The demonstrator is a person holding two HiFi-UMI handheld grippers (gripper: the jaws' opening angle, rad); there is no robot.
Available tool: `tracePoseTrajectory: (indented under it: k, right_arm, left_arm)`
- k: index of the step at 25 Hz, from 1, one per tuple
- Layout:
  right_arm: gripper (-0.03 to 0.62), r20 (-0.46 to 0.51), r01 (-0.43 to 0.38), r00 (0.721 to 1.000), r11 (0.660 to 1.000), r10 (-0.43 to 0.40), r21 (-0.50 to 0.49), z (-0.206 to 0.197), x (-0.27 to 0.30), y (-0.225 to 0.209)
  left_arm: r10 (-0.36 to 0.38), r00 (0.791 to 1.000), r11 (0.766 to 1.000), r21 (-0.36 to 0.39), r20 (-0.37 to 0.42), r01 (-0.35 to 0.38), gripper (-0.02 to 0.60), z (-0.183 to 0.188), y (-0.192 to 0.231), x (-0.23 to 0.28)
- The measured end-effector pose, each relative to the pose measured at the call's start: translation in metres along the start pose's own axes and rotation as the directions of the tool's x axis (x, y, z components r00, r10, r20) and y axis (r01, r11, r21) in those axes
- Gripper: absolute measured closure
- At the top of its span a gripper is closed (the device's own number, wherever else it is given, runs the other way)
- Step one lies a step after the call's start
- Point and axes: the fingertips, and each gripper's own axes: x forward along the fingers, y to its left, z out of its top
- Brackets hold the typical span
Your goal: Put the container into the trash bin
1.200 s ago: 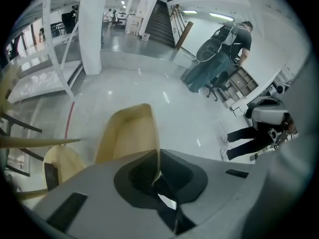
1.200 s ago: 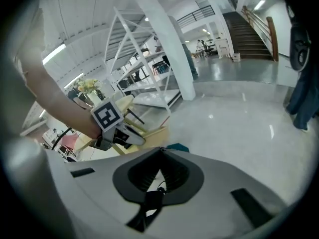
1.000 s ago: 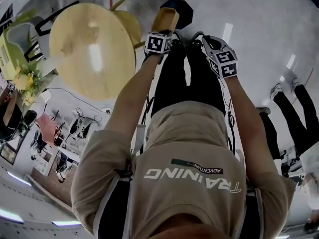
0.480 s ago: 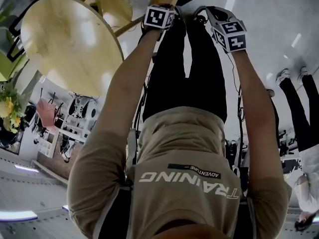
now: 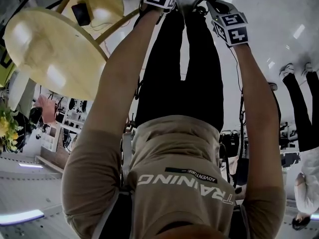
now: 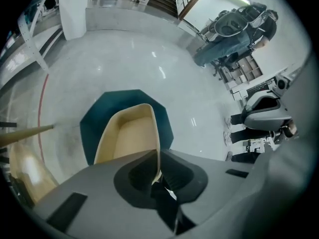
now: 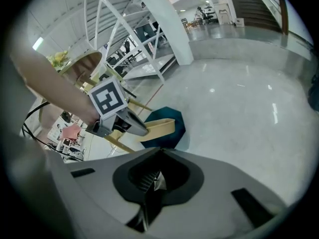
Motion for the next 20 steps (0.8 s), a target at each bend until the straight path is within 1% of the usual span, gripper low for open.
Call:
tracePoseTrajectory:
  k: [3, 5, 6, 8, 9, 11, 13, 16, 18, 20]
  right_arm:
    - [0.592, 0.027, -0.01, 1.0, 1.0, 0.009, 0.024, 0.007, 0.007, -0.004]
    - [0.592, 0.041, -0.021, 0.999, 0.999, 0.02, 0.034, 0.01, 0.005, -0.026]
    - [0.592, 0.05, -0.026, 0.998, 0.999, 0.025, 0.036, 0.011, 0.0, -0.041]
    - [0.592, 0.07, -0.03, 0.997, 0.999, 0.028, 0.037, 0.013, -0.013, -0.06]
    - [0.592, 0.079, -0.03, 0.996, 0.999, 0.027, 0.039, 0.014, -0.016, -0.056]
    - [0.592, 0.091, -0.032, 0.995, 0.998, 0.027, 0.049, 0.017, -0.011, -0.03]
    - [0.592, 0.089, -0.035, 0.996, 0.998, 0.03, 0.056, 0.021, 0.004, -0.005]
    - [0.592, 0.067, -0.027, 0.997, 0.998, 0.023, 0.059, 0.028, 0.032, 0.009]
    - [0.592, 0.061, -0.005, 0.998, 0.996, 0.0, 0.084, 0.027, 0.029, 0.008]
    - [0.592, 0.077, 0.015, 0.997, 0.992, -0.024, 0.122, 0.024, 0.012, 0.006]
  left_arm:
    - [0.003, 1.0, 1.0, -0.003, 0.001, -0.003, 0.552, 0.015, 0.007, 0.009]
    - [0.004, 1.0, 1.0, 0.005, 0.0, -0.004, 0.543, 0.039, -0.001, 0.024]
    - [0.007, 1.0, 1.0, 0.011, 0.0, -0.007, 0.506, 0.055, -0.011, 0.032]
    - [0.024, 1.0, 0.999, 0.024, 0.012, -0.024, 0.495, 0.077, -0.025, 0.038]
    - [0.035, 0.999, 0.999, 0.026, 0.023, -0.035, 0.495, 0.077, -0.024, 0.033]
    - [0.045, 0.998, 0.999, 0.018, 0.04, -0.045, 0.495, 0.058, -0.009, 0.016]
    - [0.035, 0.998, 0.999, -0.001, 0.045, -0.035, 0.495, 0.038, 0.011, 0.007]
    - [0.023, 0.998, 0.999, -0.037, 0.052, -0.021, 0.497, 0.022, 0.036, 0.004]
    - [0.007, 0.997, 0.999, -0.05, 0.071, -0.004, 0.502, 0.017, 0.025, -0.004]
    - [-0.001, 0.994, 1.0, -0.022, 0.109, 0.003, 0.528, 0.016, -0.001, -0.017]
